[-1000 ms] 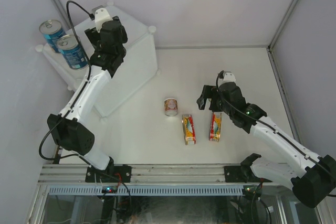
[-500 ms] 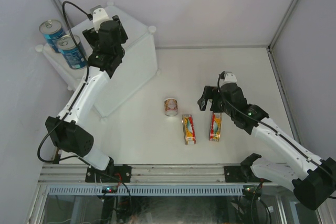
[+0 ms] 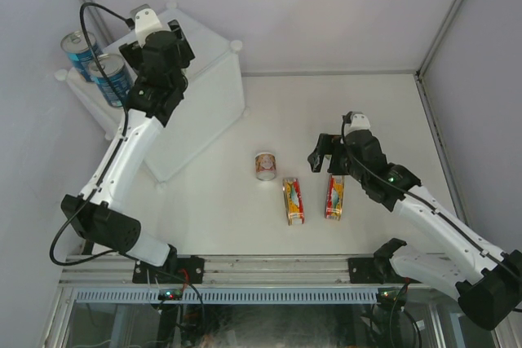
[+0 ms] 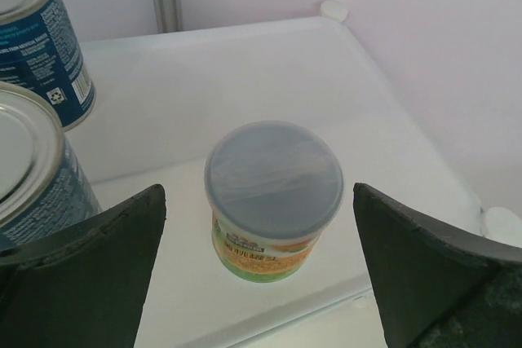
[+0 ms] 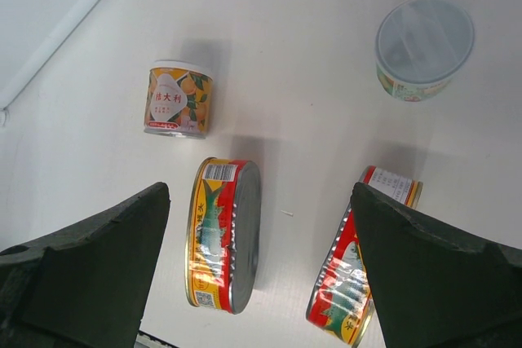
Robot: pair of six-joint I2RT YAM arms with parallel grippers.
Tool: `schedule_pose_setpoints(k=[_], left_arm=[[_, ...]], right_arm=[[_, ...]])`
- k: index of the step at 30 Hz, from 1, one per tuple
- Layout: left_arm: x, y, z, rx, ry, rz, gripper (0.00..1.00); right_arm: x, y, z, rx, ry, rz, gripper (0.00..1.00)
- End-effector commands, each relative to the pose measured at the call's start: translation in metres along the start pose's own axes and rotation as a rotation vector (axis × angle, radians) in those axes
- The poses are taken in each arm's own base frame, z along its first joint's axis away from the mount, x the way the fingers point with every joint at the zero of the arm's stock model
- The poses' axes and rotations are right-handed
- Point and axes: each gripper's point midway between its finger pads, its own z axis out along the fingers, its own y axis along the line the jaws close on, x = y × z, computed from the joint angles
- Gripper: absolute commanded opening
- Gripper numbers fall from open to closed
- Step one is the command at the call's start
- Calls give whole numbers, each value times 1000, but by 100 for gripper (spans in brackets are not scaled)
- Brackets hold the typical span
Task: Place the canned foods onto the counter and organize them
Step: Place the canned food on the counter.
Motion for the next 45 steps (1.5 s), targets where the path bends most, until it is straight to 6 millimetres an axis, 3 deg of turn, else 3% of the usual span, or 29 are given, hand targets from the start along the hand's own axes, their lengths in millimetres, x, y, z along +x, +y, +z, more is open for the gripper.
schedule_pose_setpoints(k=[1,7,11,21,32,41,45], left_arm=[[-53,10,-29,17,-95,-59,100],[-63,12,-47,45,-122,-46,100],[-62,1,-62,118,-129,-30,99],[-19,-9,-80,220,-47,47,86],[11,-2,-87,236,17,65,85],[-10,21,-91,141,-16,32,94],[-7,28,-83,90,36,39,97]], right_arm=[[-21,12,-10,-42,-75,12,91],[-20,14,-14,-47,-82,17,91],[-19,13,-16,-46,-88,25,91],[-16,15,-18,-50,-94,38,91],[-10,11,-12,-33,-81,37,91],[-16,27,-4,-55,-78,1,91],[-22,38,-2,-71,-81,-7,91]])
